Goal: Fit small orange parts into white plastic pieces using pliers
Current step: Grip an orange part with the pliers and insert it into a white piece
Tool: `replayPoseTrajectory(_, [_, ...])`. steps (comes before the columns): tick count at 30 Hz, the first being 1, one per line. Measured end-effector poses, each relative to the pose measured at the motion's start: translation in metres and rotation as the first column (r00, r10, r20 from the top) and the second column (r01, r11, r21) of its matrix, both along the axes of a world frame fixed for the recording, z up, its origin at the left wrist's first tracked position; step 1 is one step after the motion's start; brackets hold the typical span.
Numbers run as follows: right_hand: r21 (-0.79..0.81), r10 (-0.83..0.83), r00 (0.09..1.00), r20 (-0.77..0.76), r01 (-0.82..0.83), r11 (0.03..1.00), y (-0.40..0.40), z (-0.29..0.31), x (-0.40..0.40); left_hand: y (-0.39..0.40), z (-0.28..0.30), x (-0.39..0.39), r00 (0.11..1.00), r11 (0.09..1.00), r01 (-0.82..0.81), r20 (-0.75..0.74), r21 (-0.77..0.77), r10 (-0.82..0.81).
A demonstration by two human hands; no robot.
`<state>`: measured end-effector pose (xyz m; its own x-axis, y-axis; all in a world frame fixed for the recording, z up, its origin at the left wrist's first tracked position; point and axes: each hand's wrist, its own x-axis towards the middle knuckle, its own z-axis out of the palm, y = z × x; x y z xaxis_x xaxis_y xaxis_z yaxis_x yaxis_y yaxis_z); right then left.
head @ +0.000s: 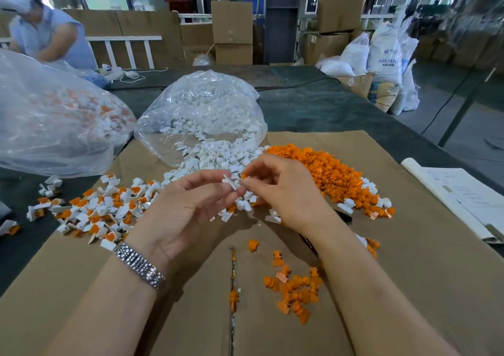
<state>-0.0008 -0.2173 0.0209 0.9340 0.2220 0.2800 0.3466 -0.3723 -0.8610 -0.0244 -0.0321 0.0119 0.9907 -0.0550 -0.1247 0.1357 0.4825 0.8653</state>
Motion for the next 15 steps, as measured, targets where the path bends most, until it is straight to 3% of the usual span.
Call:
replayPoseTrajectory(5, [0.22, 0.038, 0.999, -0.007, -0.036, 0.975, -0.007, 0.007, -0.005, 0.003, -0.001, 0.001, 0.996, 0.991, 0.091, 0.012, -0.103, -0.09])
replayPoseTrajectory(15, [0.193, 0.091, 0.995, 0.037, -0.097, 0.976, -0.009, 0.014, -0.013, 0.003, -0.003, 0.002, 0.987, 0.983, 0.153, 0.071, -0.1, -0.147])
